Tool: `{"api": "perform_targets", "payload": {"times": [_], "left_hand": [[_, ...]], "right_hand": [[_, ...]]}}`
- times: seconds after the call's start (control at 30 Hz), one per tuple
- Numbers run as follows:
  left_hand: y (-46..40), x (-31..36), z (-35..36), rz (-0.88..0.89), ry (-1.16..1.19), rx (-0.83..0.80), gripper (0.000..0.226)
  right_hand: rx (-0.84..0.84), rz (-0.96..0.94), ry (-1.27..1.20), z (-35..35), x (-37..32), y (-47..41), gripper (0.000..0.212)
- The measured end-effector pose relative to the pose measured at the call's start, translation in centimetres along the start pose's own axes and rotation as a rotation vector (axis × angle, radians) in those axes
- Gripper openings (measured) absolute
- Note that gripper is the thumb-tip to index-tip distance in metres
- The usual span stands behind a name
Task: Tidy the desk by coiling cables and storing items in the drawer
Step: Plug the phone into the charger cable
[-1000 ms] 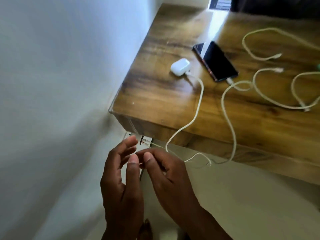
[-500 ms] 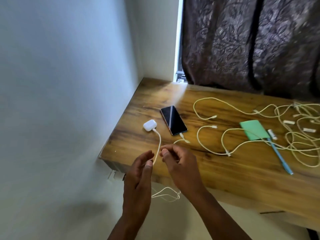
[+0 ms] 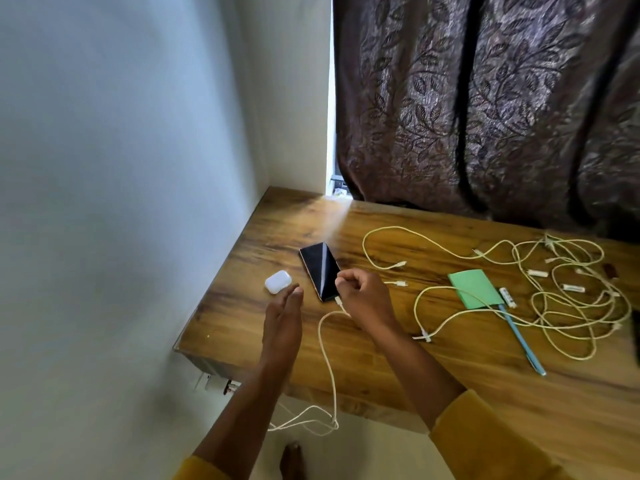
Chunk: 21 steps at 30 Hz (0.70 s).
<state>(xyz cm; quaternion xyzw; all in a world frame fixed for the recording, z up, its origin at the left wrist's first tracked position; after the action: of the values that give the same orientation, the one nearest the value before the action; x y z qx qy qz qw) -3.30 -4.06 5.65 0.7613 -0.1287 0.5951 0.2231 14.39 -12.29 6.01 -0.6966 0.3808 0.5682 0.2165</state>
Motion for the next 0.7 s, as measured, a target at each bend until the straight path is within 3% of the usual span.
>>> {"api": "perform_targets", "payload": {"times": [0.27, 0.47, 0.7], "left_hand": [[-7.6, -1.0, 3.8, -0.172, -0.003, -0.106, 0.026], [-11.2, -0.9, 5.4, -0.207, -0.1, -0.112, 0.031], [-13.4, -3.8, 6.8, -0.372, -0.085, -0.129, 0.039]], "right_hand": [[0.034, 0.102, 0.083, 0.3, 2.0, -5.9, 0.027], [0.031, 0.181, 0.167, 0.8, 4.3, -9.0, 0.034], [0.0, 0.232, 0.224, 2.3, 5.6, -10.9, 0.034]]}}
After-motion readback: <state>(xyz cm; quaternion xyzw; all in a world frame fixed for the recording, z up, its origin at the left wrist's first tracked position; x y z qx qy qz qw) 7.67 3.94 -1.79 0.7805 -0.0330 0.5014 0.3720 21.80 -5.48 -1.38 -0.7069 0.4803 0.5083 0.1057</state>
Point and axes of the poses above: each hand's wrist, its own y-axis away from the middle knuckle, its own z-axis out of the palm, x = y × z, the point moved 10 cm from there along -y, towards the middle knuckle, and after that the axes turned 12 degrees about -y, right-handed, at the moved point
